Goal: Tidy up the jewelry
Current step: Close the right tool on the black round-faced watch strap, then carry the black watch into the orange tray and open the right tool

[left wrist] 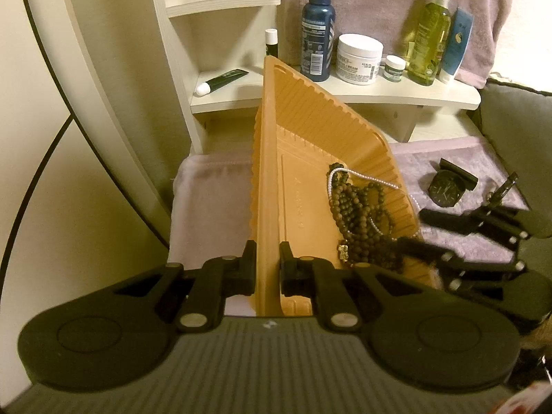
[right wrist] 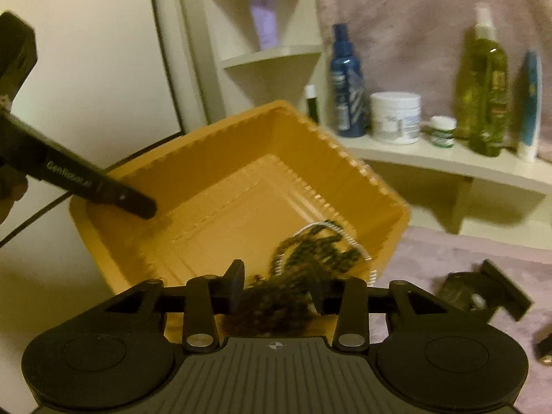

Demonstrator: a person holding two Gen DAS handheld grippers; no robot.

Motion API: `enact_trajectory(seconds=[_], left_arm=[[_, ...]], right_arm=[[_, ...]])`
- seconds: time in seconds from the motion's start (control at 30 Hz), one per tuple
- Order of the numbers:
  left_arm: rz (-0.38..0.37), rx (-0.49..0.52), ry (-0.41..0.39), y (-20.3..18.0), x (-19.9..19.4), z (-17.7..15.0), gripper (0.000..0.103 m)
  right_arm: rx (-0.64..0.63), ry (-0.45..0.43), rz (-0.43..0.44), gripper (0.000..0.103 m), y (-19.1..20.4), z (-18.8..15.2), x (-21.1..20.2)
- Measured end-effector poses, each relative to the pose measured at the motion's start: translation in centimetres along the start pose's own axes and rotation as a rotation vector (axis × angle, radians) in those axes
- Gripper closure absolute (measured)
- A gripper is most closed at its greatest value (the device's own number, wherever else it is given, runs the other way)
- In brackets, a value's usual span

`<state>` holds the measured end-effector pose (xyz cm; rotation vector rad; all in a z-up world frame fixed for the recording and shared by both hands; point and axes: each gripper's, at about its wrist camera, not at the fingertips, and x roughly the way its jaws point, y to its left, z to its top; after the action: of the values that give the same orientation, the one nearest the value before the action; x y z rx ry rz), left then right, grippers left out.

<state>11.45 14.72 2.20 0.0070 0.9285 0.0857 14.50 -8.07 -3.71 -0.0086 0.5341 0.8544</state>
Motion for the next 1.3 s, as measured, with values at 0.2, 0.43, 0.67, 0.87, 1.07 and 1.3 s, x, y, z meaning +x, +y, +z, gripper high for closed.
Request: enact_trajectory(seconds=[0.2,0.43,0.67,0.87,1.07,1.3], left_arm=[[-0.002,-0.001,-0.001,0.0,0.0,0.0,0.092],[-0.001,-0.002,0.0,0.0,0.0,0.0,0.092],[0.0,0.001,0.0,0.0,0.0,-0.1,0.092],[0.001,0.002,0.001,0.0,0.0,-0.1,0.092],[0.002,0.006,0.002,0.0,-0.1,-0.1,0.092],[0.001,0.002,0.002,0.1,0.0,0.0,0.092]], right_arm=[[-0.02,-0.006,-0.136,0.063,-3.2,0.2,-1.2],[-0.022,0.07,-0.223,0.063,-7.8,-0.5,-1.2],[-0.078,0.16,-0.198,0.063,-9.8,-1.0,-0.3],[-0.111,0.209,-0.173,0.064,-10.1,-1.0,1.4],[-0.119,0.256,-0.183,0.082,-10.4,-1.1,2.8],[-0.089,0.244,-0.192,0.093,-10.1,-1.1,2.3]])
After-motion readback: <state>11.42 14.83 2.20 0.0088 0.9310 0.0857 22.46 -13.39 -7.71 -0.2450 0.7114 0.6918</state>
